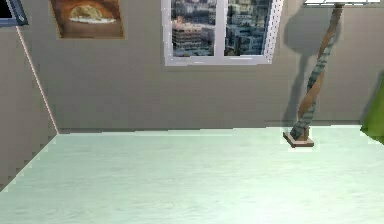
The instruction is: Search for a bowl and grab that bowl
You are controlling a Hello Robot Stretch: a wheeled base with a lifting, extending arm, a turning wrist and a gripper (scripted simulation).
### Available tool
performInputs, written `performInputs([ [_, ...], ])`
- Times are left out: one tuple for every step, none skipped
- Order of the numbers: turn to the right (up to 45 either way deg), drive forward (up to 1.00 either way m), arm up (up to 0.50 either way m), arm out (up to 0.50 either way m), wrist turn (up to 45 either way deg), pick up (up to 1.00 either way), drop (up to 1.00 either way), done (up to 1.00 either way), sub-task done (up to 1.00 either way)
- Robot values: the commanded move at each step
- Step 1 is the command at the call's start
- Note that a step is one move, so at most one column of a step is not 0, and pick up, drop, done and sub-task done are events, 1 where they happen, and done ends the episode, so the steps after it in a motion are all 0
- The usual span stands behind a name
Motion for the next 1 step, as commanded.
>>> performInputs([
  [-3.0,0.00,0.00,0.00,0.0,0.00,0.00,0.00,0.00],
])
